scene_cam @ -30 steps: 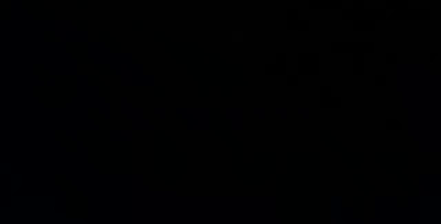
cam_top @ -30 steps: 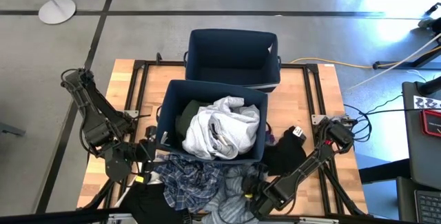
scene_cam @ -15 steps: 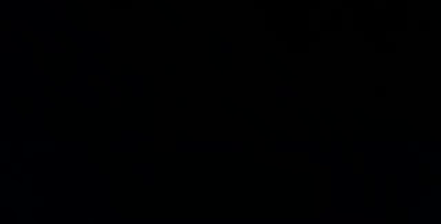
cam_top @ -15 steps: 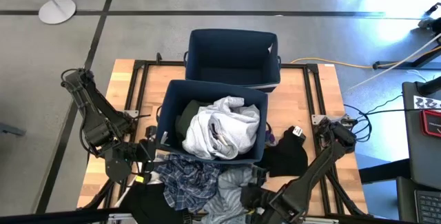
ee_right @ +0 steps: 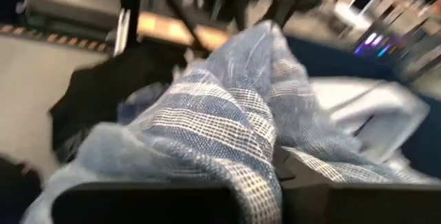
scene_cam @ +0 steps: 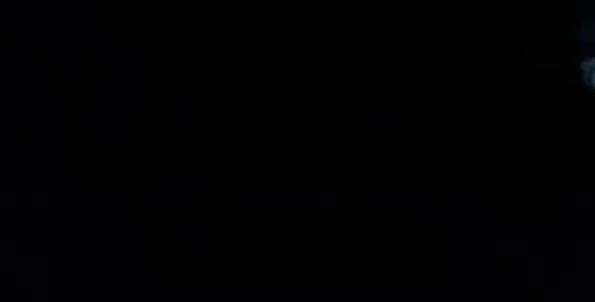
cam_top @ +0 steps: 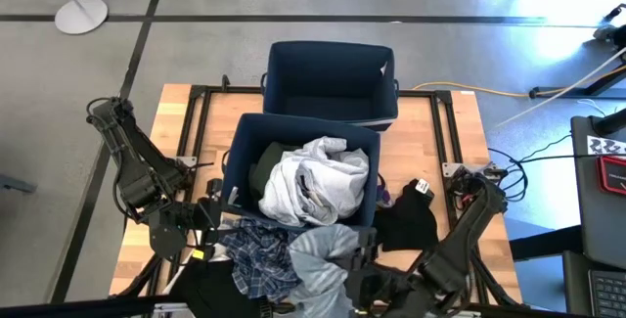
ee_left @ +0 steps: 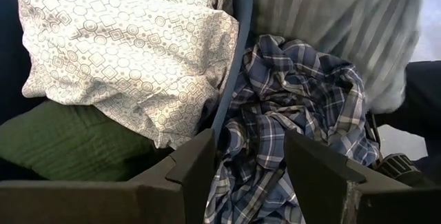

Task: Sort clothes
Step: Put the light blue cloth into the bottom blue laundry bin

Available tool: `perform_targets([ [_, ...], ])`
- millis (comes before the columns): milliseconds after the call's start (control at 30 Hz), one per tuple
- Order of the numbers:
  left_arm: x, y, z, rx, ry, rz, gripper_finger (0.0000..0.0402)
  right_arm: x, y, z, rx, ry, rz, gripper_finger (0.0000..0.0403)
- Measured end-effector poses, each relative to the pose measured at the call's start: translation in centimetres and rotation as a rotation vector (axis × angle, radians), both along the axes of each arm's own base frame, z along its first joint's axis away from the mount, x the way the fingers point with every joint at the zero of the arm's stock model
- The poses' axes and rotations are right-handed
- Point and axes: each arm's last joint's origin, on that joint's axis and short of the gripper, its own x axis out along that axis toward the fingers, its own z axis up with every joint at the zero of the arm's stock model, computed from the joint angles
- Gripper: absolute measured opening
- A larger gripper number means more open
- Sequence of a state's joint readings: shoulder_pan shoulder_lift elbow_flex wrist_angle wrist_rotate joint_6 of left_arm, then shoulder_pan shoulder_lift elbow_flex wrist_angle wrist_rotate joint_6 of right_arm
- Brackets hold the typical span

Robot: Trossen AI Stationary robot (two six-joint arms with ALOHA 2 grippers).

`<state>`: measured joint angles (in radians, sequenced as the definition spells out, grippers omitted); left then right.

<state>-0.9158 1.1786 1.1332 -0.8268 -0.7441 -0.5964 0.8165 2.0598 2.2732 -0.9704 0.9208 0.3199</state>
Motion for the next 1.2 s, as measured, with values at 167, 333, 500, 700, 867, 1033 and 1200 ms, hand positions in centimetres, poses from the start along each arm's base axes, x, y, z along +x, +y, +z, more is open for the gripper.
perform_targets([
  [167,0.0,0.0,0.0,0.001,0.000,-0.001,0.0166,-0.2,-0.8,3.9,-0.095,-0.151,-0.039,0.0025],
  [333,0.0,0.0,0.0,0.001,-0.001,-0.001,0.0166,0.4,-2.2,7.4,-0.206,-0.273,-0.058,0.0013],
  [500,0.0,0.0,0.0,0.001,-0.001,0.000,0.0166,1.4,-4.9,10.7,-0.270,-0.384,-0.119,0.0025],
  [700,0.0,0.0,0.0,0.002,-0.001,-0.001,0.0166,2.8,-8.9,13.9,-0.352,-0.518,-0.236,0.0016],
  [867,0.0,0.0,0.0,0.009,0.000,-0.005,0.0166,3.2,-12.2,16.4,-0.469,-0.679,-0.291,0.0024],
  [1033,0.0,0.0,0.0,0.009,0.000,-0.006,0.0166,4.0,-15.3,16.8,-0.569,-0.621,-0.430,0.0028],
  [1200,0.0,0.0,0.0,0.019,0.000,-0.013,0.0166,4.9,-17.7,16.0,-0.554,-0.407,-0.630,0.0023],
])
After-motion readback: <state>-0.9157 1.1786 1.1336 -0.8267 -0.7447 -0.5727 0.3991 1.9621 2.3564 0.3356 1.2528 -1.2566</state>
